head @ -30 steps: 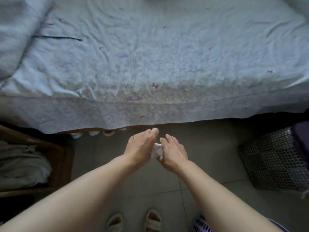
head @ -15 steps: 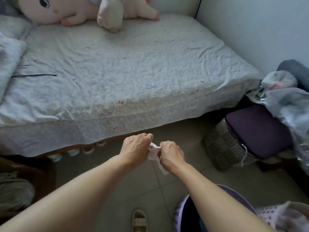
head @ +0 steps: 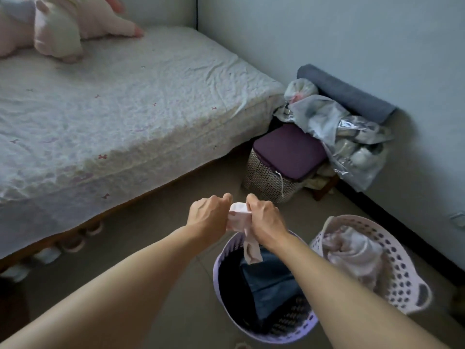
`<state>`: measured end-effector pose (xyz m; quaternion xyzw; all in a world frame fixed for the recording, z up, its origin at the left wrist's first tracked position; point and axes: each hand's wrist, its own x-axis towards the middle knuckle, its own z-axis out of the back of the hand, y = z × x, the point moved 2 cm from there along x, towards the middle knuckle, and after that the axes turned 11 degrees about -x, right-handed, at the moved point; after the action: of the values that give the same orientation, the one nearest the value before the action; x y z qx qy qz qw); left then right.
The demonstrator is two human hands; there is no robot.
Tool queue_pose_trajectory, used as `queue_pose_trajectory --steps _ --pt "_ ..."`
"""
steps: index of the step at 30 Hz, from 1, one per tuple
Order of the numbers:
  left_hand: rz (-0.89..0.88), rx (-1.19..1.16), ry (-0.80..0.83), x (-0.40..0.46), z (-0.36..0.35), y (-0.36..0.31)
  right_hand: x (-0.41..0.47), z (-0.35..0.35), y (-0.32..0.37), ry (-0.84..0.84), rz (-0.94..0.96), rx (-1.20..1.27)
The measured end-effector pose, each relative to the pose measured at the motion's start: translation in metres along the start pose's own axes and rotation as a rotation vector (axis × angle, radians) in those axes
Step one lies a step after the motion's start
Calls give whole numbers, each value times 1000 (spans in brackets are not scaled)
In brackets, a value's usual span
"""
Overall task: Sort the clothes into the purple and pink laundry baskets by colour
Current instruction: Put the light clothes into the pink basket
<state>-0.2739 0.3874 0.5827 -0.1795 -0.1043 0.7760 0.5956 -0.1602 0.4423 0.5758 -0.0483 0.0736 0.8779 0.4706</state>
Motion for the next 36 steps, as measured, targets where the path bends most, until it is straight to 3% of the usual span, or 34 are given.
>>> queue_pose_trajectory --steps 6,16,23,29,36 --pt "-107 -46 -8 5 -28 -104 -40 17 -103 3 -129 11" --pt "-66 9 73 28 -106 -258 -106 34 -315 67 -302 44" --pt "-59 76 106 43 -125 -319 -130 35 -433 19 -435 7" --pt "-61 113 157 46 -134 -336 -137 11 -474 44 -515 48" --pt "-73 133 135 41 -130 -344 -139 5 -454 225 -456 65"
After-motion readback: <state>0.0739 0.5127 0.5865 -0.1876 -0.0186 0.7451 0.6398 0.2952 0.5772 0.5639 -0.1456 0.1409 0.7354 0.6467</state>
